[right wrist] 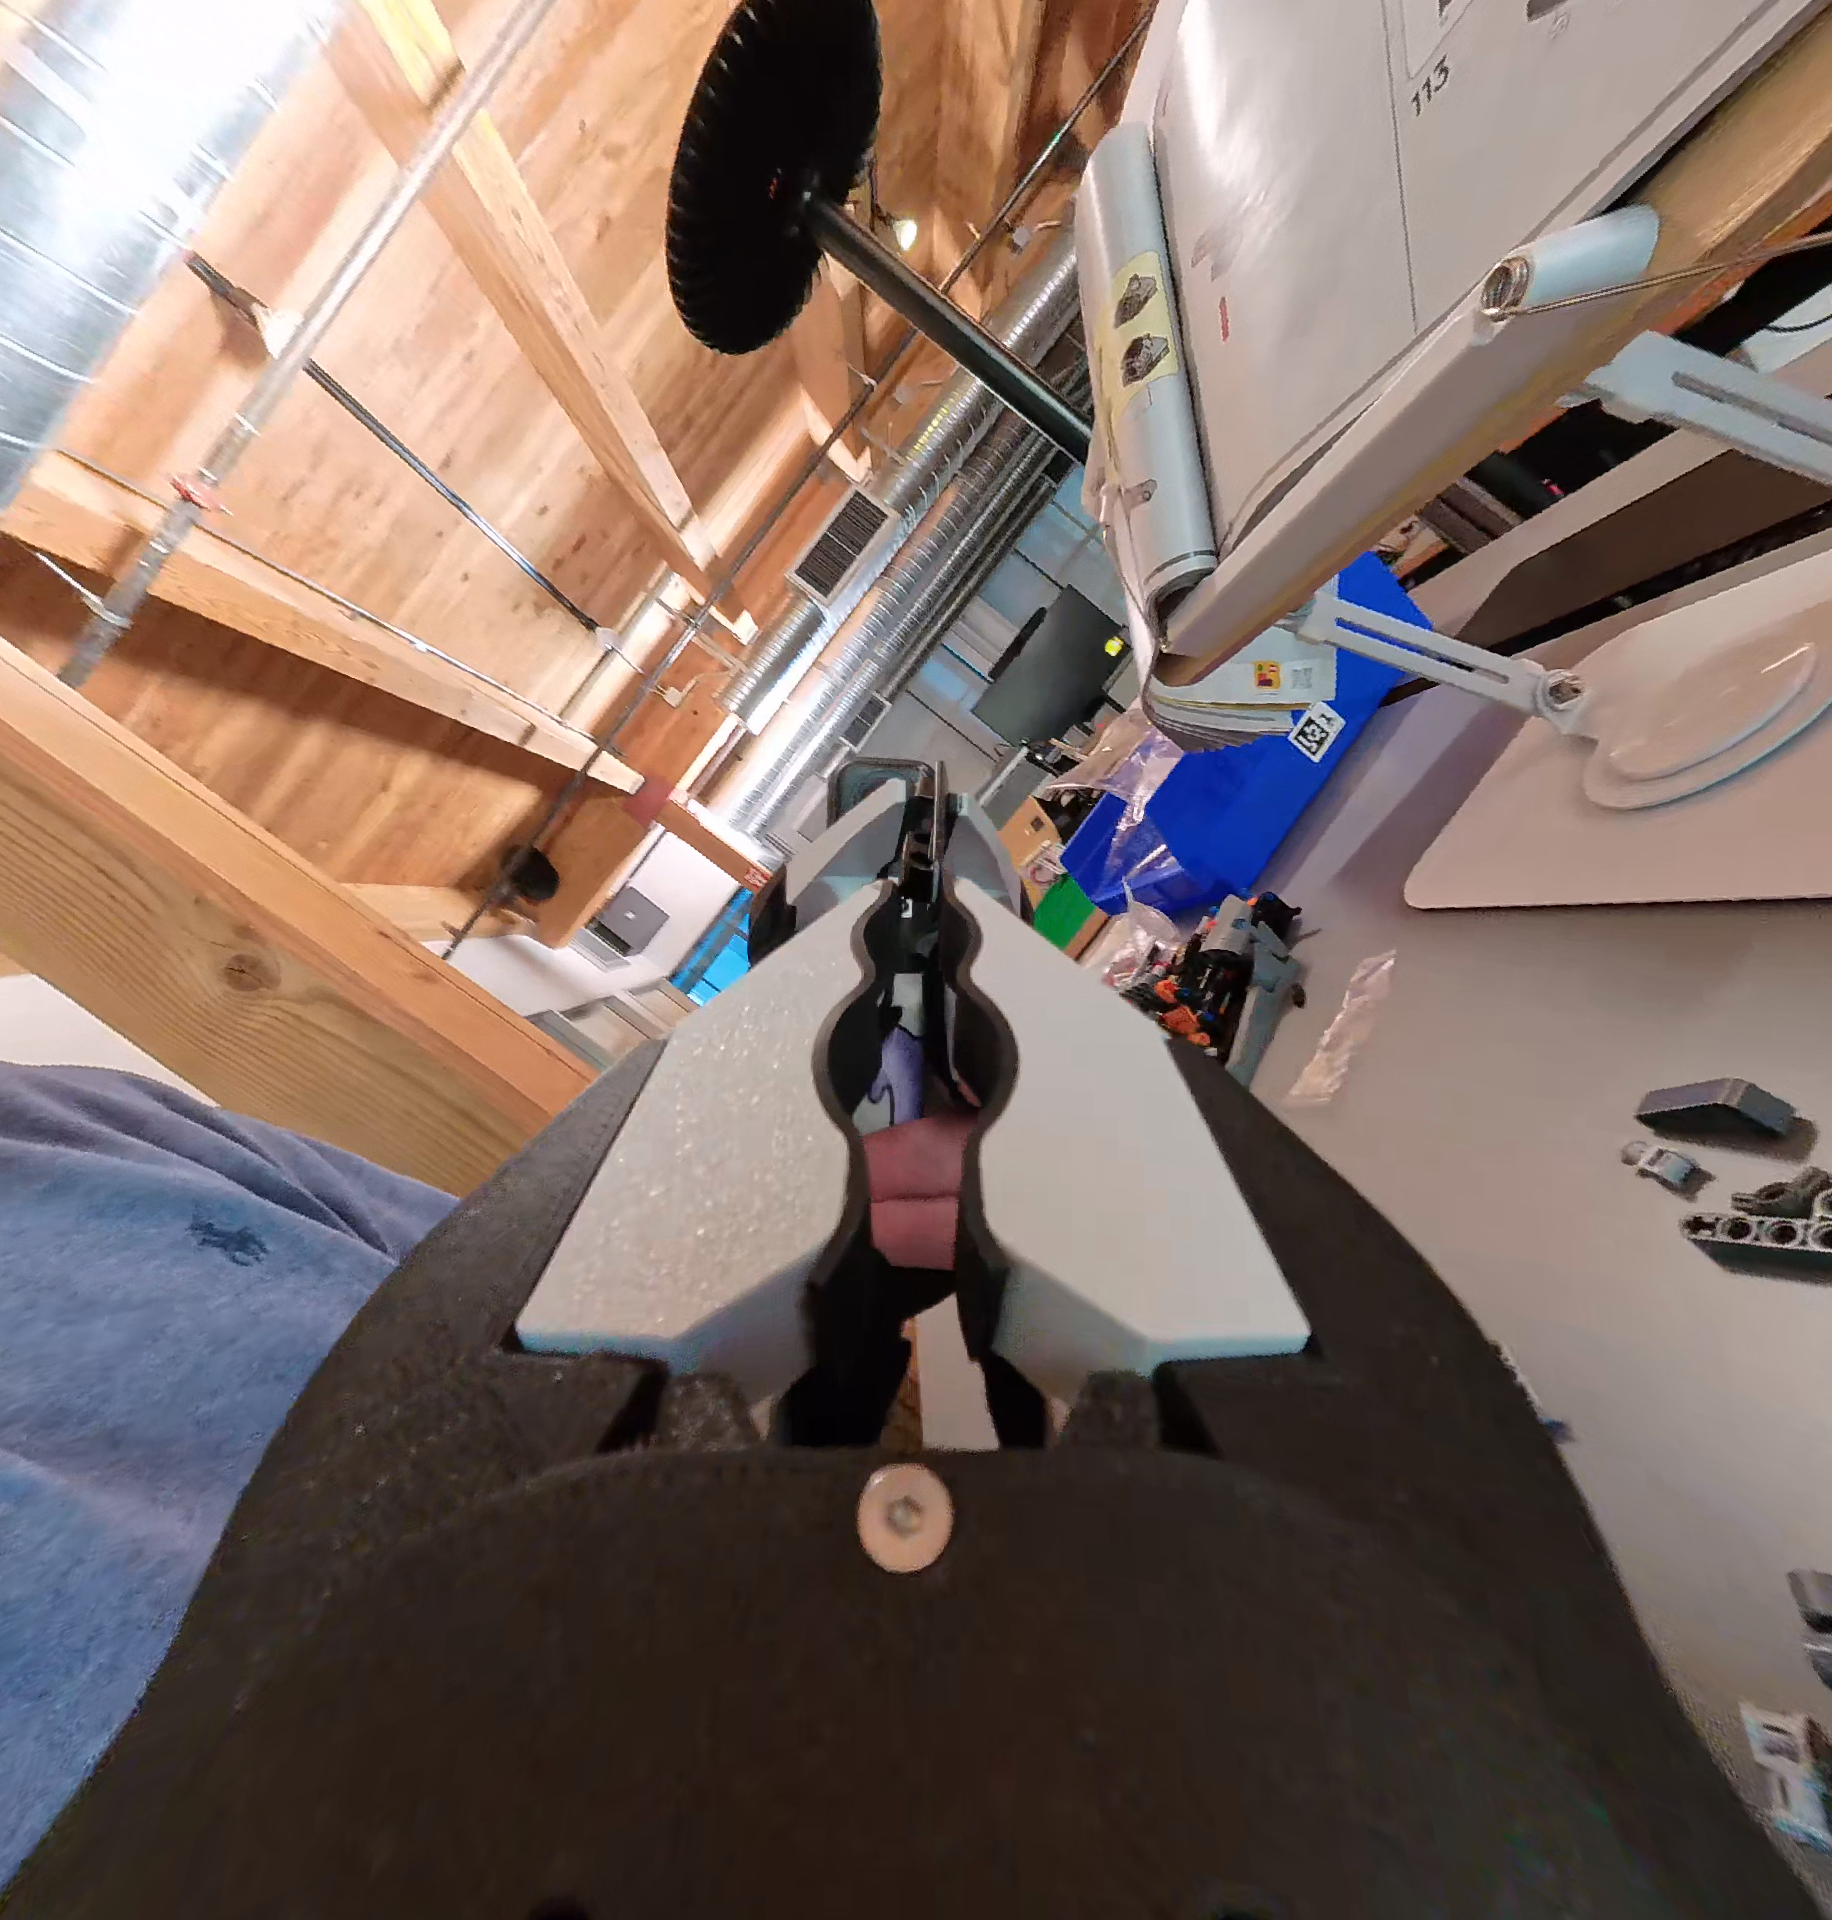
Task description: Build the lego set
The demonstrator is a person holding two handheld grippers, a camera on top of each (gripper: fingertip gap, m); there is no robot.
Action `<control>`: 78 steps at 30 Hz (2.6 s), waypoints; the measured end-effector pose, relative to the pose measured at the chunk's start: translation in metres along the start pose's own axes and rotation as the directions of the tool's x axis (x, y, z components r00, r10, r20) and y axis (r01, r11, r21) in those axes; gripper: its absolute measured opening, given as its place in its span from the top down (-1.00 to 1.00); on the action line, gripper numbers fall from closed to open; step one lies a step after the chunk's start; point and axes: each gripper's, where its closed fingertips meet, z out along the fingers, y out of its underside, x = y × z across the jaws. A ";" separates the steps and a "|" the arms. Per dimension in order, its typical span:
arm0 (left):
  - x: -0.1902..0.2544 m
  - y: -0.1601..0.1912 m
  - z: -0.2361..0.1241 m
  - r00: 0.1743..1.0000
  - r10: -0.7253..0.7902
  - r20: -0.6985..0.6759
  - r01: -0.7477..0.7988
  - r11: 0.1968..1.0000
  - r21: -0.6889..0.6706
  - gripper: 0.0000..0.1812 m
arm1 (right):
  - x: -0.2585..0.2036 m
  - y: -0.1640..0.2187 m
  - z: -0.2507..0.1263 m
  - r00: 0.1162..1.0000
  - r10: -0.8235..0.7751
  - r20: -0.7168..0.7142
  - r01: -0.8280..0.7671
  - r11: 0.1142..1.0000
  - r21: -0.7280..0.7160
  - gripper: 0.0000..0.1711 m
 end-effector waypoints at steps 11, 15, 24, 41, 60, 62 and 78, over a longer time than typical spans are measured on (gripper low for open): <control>0.002 0.003 -0.008 0.998 -0.049 -0.034 0.050 0.997 0.058 0.95 | -0.001 -0.002 0.002 0.998 0.046 0.033 -0.047 0.999 0.025 0.97; 0.004 0.001 -0.012 0.998 -0.054 -0.045 0.058 0.995 0.079 0.95 | -0.003 -0.001 0.006 0.998 0.044 0.033 -0.045 0.999 0.018 1.00; 0.008 -0.003 -0.022 0.996 -0.060 -0.063 0.067 0.990 0.120 0.95 | -0.006 0.002 0.014 0.999 0.030 0.028 -0.030 0.999 0.013 1.00; 0.016 0.002 -0.030 0.991 -0.092 -0.100 0.104 0.986 0.132 0.95 | -0.014 0.003 0.017 1.000 0.020 0.018 -0.021 0.999 0.046 1.00; 0.023 0.009 -0.036 0.984 -0.108 -0.140 0.130 0.979 0.159 0.95 | -0.024 0.012 0.026 0.999 0.029 0.031 -0.030 0.998 0.054 1.00; 0.022 0.010 -0.037 0.984 -0.111 -0.143 0.134 0.978 0.161 0.95 | -0.024 0.013 0.027 0.999 0.028 0.028 -0.030 0.998 0.053 1.00; 0.026 0.010 -0.039 0.987 -0.082 -0.141 0.106 0.980 0.171 0.94 | -0.028 0.011 0.019 1.000 0.017 0.016 -0.018 0.998 0.062 0.93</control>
